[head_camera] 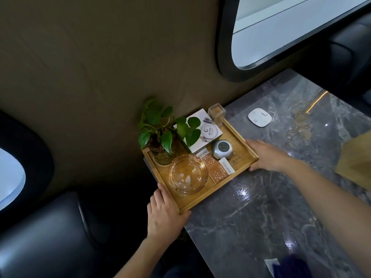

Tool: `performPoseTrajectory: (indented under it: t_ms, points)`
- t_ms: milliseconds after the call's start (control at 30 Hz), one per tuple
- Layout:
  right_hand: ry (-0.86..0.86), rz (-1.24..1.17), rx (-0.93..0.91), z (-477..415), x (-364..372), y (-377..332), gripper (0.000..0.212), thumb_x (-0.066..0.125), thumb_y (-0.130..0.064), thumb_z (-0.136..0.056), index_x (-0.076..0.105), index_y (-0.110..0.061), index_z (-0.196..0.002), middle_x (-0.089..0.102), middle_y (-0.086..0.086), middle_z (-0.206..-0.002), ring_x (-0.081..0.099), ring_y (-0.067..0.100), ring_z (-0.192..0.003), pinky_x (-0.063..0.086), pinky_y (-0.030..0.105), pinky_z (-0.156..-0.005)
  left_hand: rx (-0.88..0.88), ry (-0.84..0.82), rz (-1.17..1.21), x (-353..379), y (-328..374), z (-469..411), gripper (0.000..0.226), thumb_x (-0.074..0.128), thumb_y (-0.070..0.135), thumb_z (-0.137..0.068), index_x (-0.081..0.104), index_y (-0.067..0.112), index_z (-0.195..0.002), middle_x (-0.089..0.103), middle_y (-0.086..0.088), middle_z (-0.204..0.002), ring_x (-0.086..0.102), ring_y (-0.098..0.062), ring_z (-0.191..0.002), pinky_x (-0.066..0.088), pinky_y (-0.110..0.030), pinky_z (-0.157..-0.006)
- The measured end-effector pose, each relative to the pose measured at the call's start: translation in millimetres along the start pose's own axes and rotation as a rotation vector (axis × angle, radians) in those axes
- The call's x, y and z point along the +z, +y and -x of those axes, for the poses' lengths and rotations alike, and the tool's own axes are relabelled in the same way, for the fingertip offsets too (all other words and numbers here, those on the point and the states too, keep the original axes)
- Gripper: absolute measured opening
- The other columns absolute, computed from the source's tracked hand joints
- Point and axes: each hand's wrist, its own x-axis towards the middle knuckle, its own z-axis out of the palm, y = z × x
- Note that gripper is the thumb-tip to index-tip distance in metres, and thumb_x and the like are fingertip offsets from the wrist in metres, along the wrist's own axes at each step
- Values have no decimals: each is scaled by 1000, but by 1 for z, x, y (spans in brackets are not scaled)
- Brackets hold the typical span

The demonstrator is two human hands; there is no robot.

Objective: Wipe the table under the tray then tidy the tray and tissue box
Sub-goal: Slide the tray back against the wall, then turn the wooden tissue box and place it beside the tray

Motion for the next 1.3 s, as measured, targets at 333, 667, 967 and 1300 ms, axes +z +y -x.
performPoseTrajectory:
  t_ms: [333, 667, 967, 1300]
  points:
    - [-19, 15, 23, 14, -28, 4, 67, 73, -29, -75, 42, -13, -132, 52, 2, -108, 51, 26, -108, 45, 37, -90, 193, -228, -41, -87, 22, -20, 60, 44, 60, -85, 42, 21, -130, 56, -6, -130, 53, -24, -120, 43, -39, -102]
    - [204, -21, 120, 82, -71, 41, 67, 58, -39, -86, 27, -23, -144, 34, 7, -150, 40, 25, -132, 33, 35, -107, 535, -128, -44, -97, 161, -40, 49, 50, 48, -87, 46, 16, -124, 56, -7, -130, 55, -27, -115, 47, -42, -95]
    - [470, -88, 405, 160, -75, 120, 58, 54, -34, -89, 33, -16, -140, 44, 12, -139, 42, 30, -128, 37, 41, -104, 859, -186, -38, -52, 297, -29, 49, 51, 37, -89, 47, 3, -125, 51, -18, -133, 49, -34, -121, 43, -43, -100]
    - [751, -769, 691, 172, -33, 189, 80, 58, -32, -88, 9, -8, -147, 17, 14, -156, 18, 28, -143, 19, 39, -114, 823, -460, 413, 1, 382, -2, 52, 55, 28, -90, 41, 1, -132, 44, -17, -139, 41, -30, -130, 35, -34, -104]
